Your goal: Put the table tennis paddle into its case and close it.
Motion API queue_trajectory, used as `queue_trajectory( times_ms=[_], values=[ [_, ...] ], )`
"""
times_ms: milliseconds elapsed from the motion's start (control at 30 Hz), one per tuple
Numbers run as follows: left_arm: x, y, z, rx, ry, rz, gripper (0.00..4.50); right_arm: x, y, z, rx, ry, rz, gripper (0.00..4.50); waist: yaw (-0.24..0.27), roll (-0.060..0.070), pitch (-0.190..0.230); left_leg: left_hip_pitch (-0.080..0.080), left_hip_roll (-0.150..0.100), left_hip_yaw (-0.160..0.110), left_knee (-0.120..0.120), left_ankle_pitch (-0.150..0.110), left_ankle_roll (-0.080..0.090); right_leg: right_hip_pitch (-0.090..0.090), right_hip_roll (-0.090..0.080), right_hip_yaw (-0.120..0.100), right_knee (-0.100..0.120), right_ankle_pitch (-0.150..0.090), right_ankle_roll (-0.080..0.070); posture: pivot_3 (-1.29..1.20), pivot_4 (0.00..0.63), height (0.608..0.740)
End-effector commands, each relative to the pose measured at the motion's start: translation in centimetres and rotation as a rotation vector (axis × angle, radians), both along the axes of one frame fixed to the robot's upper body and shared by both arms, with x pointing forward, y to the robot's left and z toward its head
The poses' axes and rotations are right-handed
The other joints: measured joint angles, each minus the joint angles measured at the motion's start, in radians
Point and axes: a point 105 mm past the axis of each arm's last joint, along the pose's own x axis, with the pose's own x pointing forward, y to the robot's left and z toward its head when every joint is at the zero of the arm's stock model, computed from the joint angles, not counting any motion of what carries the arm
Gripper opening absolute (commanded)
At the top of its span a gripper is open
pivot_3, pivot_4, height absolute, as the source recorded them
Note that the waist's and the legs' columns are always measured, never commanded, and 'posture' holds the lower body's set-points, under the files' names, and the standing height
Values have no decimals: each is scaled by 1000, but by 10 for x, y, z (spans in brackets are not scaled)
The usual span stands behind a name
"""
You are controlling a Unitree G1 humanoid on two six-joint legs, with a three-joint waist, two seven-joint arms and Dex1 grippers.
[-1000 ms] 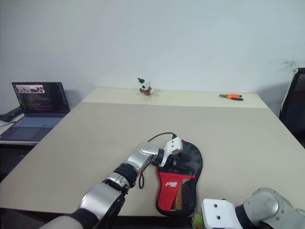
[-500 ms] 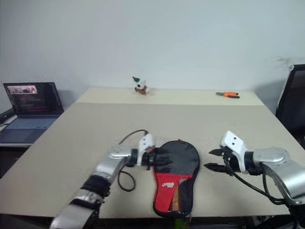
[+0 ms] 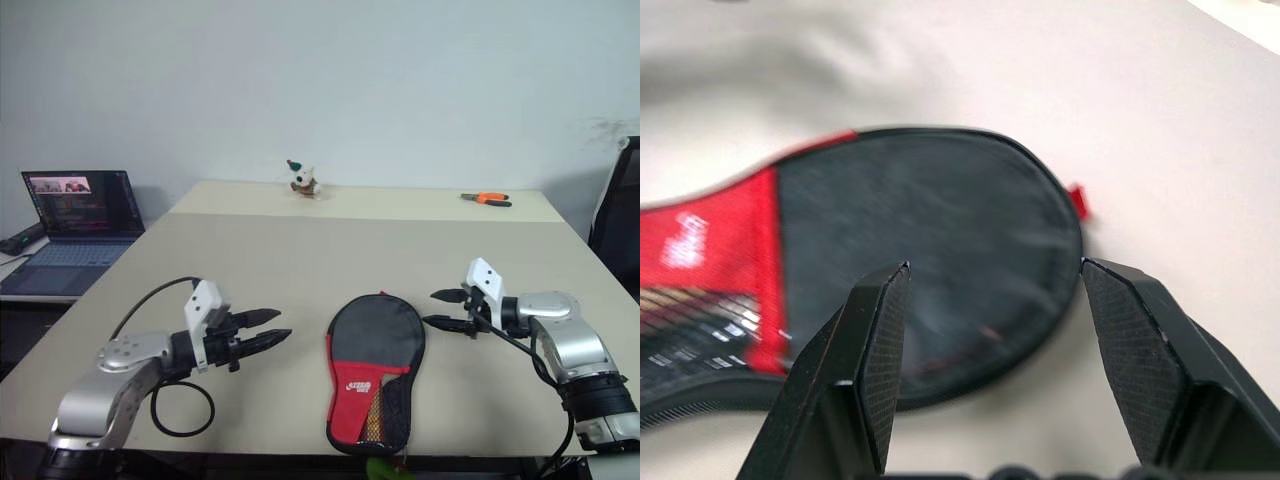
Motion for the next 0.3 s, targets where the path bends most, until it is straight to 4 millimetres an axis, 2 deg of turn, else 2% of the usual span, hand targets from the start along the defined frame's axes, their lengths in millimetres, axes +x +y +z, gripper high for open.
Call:
queue_trajectory(
  times_ms=[33,133,300],
  values=[
    [2,-13,16,14,-58,-24,2478,11,-24,11,-36,-68,-69,2976,2,0,0,0,-1,1,0,0,0,0,0,0,0,0,0,0,150,740],
    [9,-13,13,58,-69,-30,2478,14,-30,11,-8,-88,-135,2976,1,0,0,0,-2,1,0,0,0,0,0,0,0,0,0,0,150,740],
    [16,-11,9,31,-73,5,2478,-3,-14,-4,-10,-40,-93,2976,-1,1,0,0,-1,1,-1,0,0,0,-1,0,-1,0,0,0,150,740]
  ],
)
